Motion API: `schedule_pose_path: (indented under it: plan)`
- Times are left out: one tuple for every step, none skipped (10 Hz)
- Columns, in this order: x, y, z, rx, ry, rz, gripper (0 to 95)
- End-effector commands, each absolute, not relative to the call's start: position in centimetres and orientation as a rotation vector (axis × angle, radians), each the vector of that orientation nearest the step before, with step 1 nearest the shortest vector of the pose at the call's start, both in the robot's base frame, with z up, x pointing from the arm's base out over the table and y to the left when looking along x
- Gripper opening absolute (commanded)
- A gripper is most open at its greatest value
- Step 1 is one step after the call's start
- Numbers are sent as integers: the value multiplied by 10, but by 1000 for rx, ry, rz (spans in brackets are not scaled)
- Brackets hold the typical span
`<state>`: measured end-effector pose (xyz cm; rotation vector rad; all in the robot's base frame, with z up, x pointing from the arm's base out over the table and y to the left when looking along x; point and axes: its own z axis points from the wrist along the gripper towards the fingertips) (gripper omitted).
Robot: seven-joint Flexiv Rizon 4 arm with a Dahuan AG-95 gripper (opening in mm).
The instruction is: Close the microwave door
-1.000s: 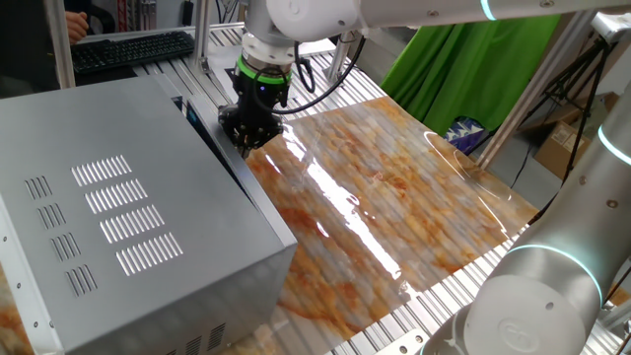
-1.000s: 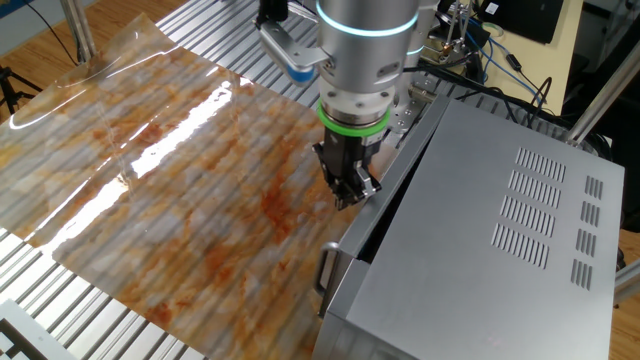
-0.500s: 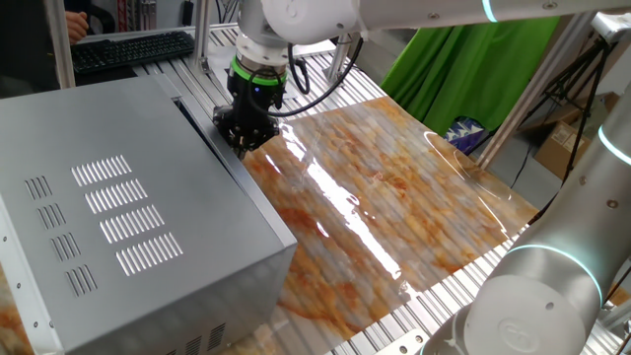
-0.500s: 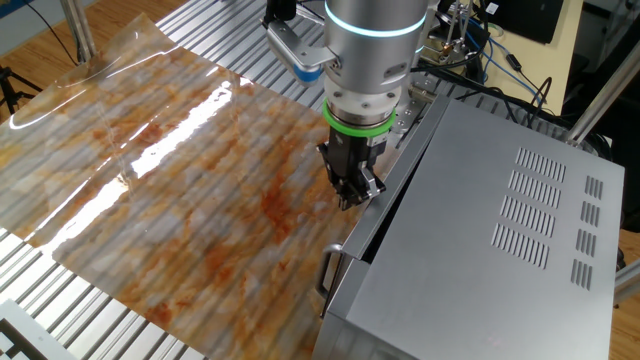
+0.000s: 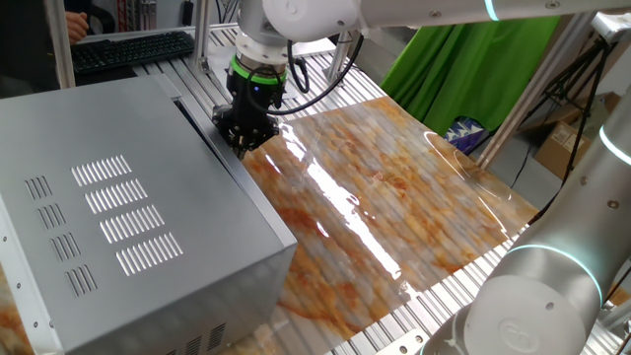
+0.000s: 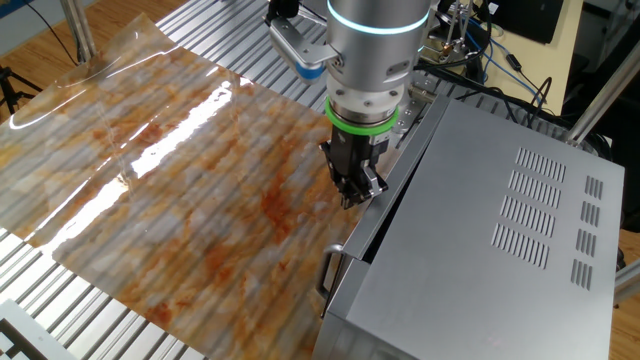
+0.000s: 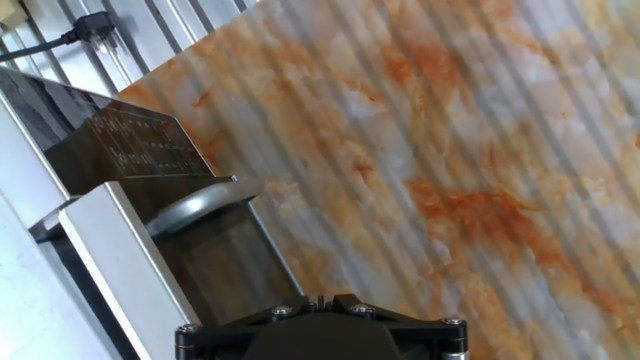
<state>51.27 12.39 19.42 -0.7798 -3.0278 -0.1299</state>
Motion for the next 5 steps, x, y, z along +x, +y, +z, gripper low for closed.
schedule_pose_path:
  plan:
    - [514, 124, 196, -764, -3024, -118, 0]
    - [514, 124, 196, -771, -3021, -116, 0]
    - [514, 124, 196, -773, -3021, -115, 0]
    - [514, 124, 196, -780, -3020, -115, 0]
    - [514, 124, 196, -780, -3020, -114, 0]
